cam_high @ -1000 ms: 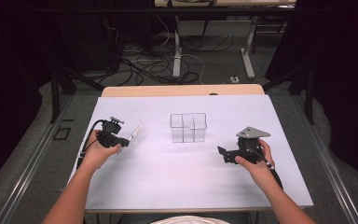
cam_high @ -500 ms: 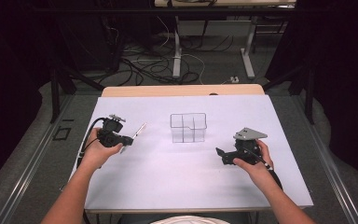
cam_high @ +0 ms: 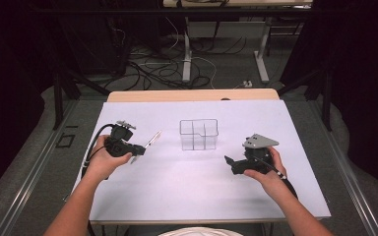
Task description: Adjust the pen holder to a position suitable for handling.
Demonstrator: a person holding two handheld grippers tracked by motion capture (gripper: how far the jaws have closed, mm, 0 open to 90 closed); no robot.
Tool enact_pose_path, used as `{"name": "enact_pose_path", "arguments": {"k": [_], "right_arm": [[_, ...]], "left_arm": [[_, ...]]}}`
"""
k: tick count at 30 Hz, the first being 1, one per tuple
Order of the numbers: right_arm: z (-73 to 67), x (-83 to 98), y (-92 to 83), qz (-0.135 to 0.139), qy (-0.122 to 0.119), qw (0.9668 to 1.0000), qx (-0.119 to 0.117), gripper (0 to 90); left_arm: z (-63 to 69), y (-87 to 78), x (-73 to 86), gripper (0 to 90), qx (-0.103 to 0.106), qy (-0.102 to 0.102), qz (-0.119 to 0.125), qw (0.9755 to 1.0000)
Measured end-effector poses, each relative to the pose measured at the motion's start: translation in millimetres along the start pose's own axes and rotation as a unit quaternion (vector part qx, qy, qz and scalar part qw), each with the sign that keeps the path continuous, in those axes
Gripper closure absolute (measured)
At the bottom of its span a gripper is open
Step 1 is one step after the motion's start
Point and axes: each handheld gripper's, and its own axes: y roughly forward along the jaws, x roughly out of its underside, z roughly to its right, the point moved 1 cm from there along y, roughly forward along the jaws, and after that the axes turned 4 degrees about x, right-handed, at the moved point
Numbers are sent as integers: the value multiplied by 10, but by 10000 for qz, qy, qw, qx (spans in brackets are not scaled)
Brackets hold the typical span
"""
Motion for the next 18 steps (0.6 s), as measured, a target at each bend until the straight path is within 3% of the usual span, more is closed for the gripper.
{"name": "enact_pose_path", "arguments": {"k": [4, 8, 12, 18], "right_arm": [[-77, -71, -5, 49, -66, 9999, -141, 0], [-161, -147, -15, -18, -276, 9992, -295, 0], [-246, -207, -15, 26, -441, 9986, -295, 0], [-356, -283, -4, -53, -916, 9952, -351, 0]], "left_arm": [[34, 1, -8, 795, 60, 74, -13, 10000], [72, -5, -7, 795, 134, 40, -35, 9999], [111, 6, -6, 795, 201, 23, -51, 9998], [160, 25, -7, 795, 251, 81, -118, 9996]]}}
